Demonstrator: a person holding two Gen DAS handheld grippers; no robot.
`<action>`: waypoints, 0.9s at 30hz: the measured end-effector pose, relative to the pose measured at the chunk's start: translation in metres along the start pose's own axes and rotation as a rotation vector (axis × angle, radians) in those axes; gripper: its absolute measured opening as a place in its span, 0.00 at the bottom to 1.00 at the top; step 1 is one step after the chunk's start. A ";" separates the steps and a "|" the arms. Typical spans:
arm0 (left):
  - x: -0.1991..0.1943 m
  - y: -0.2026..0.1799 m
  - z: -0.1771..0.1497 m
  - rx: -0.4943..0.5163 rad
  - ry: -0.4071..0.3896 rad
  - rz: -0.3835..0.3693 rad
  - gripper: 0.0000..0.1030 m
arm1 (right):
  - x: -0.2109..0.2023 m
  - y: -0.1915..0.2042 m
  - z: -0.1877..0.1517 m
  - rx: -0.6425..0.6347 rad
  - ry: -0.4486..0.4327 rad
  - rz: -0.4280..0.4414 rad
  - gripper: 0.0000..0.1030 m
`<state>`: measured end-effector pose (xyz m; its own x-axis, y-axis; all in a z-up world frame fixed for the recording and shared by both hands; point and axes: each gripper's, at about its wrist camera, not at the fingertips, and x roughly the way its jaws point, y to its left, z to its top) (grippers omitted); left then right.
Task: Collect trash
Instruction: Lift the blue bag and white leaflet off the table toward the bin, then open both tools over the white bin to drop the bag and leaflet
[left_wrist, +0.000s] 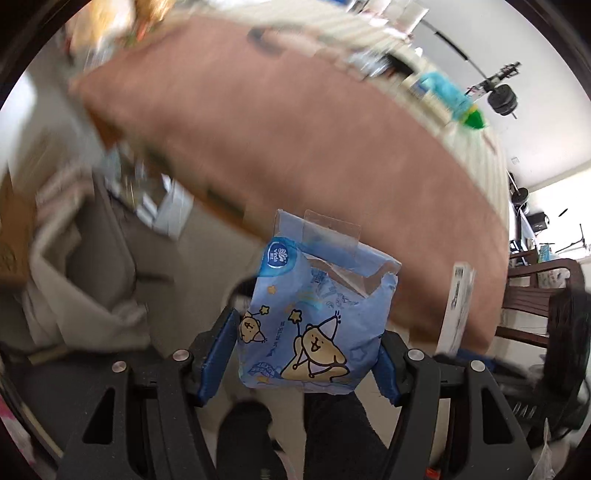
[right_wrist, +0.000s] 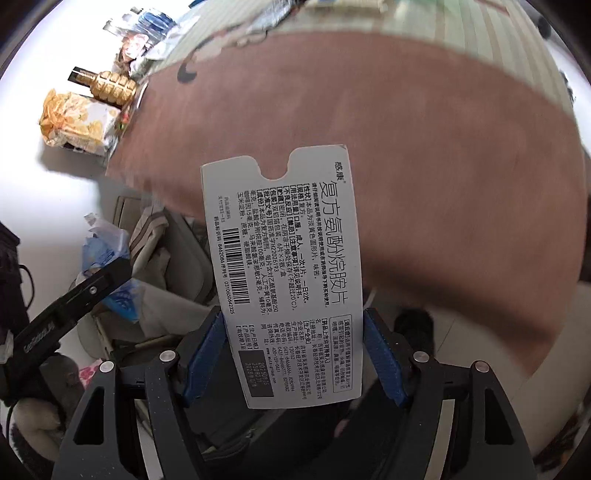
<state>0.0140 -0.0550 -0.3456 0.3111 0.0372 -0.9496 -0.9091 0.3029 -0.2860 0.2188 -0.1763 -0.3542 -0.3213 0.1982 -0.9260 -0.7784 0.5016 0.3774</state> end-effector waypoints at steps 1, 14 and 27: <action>0.014 0.010 -0.006 -0.013 0.027 -0.006 0.61 | 0.015 0.002 -0.013 0.012 0.018 0.002 0.73; 0.296 0.103 -0.038 -0.109 0.276 -0.065 0.64 | 0.302 -0.080 -0.072 0.186 0.106 -0.059 0.73; 0.373 0.131 -0.053 -0.038 0.201 0.126 0.98 | 0.442 -0.145 -0.068 0.189 0.105 -0.035 1.00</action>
<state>-0.0038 -0.0517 -0.7445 0.1368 -0.1193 -0.9834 -0.9483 0.2712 -0.1648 0.1530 -0.2188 -0.8181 -0.3576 0.0941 -0.9291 -0.6783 0.6577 0.3277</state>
